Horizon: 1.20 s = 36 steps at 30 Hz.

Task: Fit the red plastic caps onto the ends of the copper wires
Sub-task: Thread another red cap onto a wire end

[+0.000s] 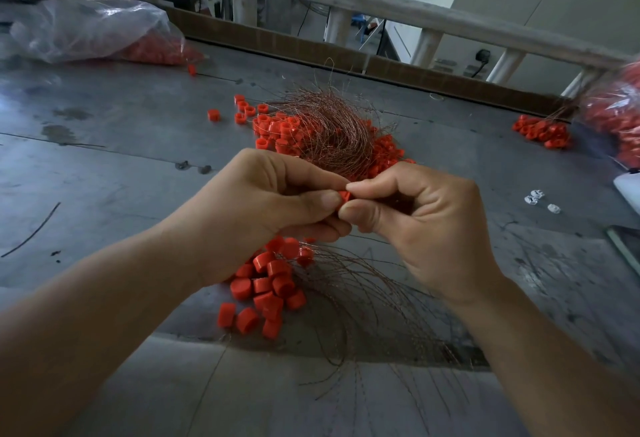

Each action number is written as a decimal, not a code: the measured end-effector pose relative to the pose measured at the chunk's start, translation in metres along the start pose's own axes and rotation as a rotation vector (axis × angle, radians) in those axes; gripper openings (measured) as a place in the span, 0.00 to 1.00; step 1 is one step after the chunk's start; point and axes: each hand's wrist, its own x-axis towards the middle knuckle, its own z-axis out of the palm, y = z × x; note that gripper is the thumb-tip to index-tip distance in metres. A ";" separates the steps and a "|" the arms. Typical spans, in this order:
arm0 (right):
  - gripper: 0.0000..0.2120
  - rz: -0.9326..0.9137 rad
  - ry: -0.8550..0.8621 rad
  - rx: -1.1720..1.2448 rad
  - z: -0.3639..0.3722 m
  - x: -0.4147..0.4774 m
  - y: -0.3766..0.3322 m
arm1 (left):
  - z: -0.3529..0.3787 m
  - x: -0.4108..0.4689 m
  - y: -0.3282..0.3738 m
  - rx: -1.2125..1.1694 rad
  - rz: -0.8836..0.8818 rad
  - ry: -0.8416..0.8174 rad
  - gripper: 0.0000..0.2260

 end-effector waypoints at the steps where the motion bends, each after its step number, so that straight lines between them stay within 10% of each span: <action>1: 0.09 0.006 -0.007 0.016 0.000 0.000 0.000 | 0.000 0.000 0.001 -0.012 -0.005 -0.017 0.12; 11: 0.07 -0.010 -0.309 -0.111 -0.007 0.001 -0.002 | -0.002 -0.003 0.002 -0.065 -0.065 -0.098 0.14; 18: 0.02 -0.053 -0.279 -0.207 -0.004 0.000 -0.004 | 0.008 -0.005 0.002 0.112 0.088 -0.070 0.27; 36: 0.05 0.035 -0.238 -0.096 -0.001 -0.003 -0.008 | 0.008 -0.006 0.005 0.060 0.008 -0.058 0.23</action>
